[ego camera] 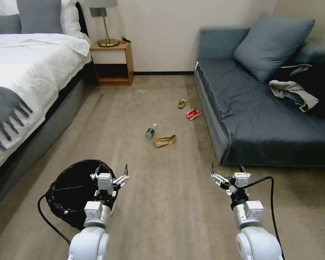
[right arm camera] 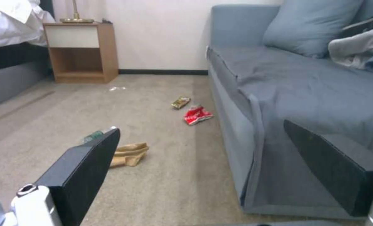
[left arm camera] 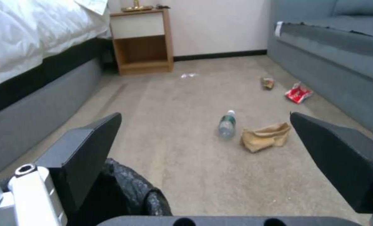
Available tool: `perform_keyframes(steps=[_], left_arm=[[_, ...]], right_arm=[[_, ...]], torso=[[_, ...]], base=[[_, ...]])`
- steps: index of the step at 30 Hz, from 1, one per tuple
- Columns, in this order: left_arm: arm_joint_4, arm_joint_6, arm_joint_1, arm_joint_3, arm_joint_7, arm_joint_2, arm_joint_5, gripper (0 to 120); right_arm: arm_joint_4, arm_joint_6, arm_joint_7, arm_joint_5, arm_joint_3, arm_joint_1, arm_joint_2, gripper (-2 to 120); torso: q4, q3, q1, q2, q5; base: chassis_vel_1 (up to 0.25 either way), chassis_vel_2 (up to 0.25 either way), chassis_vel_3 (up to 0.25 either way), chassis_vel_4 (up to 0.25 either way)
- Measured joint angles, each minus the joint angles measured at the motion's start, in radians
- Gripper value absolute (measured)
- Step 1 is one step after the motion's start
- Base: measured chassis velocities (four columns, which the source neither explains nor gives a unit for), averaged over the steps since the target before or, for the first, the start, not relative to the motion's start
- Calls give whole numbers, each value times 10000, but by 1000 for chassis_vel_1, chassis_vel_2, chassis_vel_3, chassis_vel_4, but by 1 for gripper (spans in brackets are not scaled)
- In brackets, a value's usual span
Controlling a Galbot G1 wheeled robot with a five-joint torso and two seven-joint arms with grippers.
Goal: Pick up the trash bin, then pick up the garbage on the floor and place it into the trash bin.
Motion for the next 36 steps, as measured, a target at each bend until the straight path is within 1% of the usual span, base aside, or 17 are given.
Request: perform_keyframes(steps=[36], left_arm=[[0, 0, 0, 1, 0, 0, 0, 100]], right_arm=[[0, 0, 0, 0, 0, 0, 0, 100]], torso=[[0, 0, 0, 0, 0]], base=[[0, 0, 0, 0]])
